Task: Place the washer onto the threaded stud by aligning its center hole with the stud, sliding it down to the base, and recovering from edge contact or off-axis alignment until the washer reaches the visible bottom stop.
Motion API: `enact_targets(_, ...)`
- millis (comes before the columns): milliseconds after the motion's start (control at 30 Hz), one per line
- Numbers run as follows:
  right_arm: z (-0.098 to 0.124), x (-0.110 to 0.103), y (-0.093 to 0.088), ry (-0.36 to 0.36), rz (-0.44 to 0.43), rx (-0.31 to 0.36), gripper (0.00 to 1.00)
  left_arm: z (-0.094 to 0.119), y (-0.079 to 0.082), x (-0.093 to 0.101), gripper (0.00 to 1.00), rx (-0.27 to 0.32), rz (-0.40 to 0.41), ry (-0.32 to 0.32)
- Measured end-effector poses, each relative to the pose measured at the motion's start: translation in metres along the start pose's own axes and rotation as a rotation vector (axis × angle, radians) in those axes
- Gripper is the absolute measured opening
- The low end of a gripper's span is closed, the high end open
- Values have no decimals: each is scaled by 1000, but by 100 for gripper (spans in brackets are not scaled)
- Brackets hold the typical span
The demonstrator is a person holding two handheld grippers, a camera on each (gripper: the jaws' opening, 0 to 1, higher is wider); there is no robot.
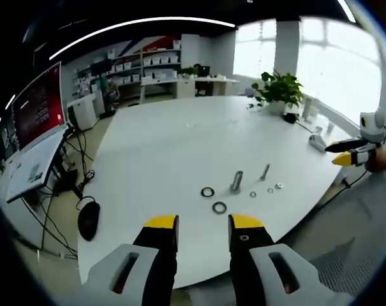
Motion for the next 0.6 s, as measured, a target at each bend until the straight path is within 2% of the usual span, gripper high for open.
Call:
enact_targets(233,0,1,-1,0,-9,10,59,0,0,0,29,1,-22,-3)
enact_targets(600,1,2,-1,-24,-24,0,60,0,0,0,29,0,-20,-6)
Point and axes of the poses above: the point that each gripper's makers call its tool centre point, and the gripper's own axes: z roughly backward along the fingers, x roughly to its right, y roughly out of its top, the point moved 10 cm from there along z, roughly backward along the fingers, and after that the axes turned 10 degrees about x, right-handed, at the moved point
